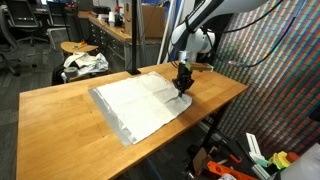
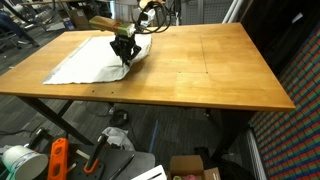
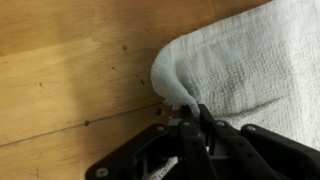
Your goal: Fold the towel in half from right to left
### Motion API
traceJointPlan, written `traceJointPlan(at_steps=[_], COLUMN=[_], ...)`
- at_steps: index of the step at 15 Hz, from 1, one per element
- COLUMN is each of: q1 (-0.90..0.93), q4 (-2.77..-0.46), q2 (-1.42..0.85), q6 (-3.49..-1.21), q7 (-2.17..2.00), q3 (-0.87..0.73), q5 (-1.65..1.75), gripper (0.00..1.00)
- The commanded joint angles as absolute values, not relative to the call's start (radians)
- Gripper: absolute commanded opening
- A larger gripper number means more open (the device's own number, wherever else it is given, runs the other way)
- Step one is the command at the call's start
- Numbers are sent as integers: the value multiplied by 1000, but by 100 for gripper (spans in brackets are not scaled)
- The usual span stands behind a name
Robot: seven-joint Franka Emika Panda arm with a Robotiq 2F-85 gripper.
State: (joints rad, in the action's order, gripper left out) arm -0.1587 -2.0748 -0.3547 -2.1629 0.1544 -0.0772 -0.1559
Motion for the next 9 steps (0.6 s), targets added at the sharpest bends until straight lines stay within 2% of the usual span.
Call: traceJointPlan(at_steps=[1,4,9], q1=[-107,-71,-17], q4=[-2075,-2080,-2083], q2=[-313,-284,-234], q6=[-2149,-2148,-2144], q7=[51,-13,-95], q3=[-81,-71,-50], q5=[-85,-64,-53], gripper=[14,11,12])
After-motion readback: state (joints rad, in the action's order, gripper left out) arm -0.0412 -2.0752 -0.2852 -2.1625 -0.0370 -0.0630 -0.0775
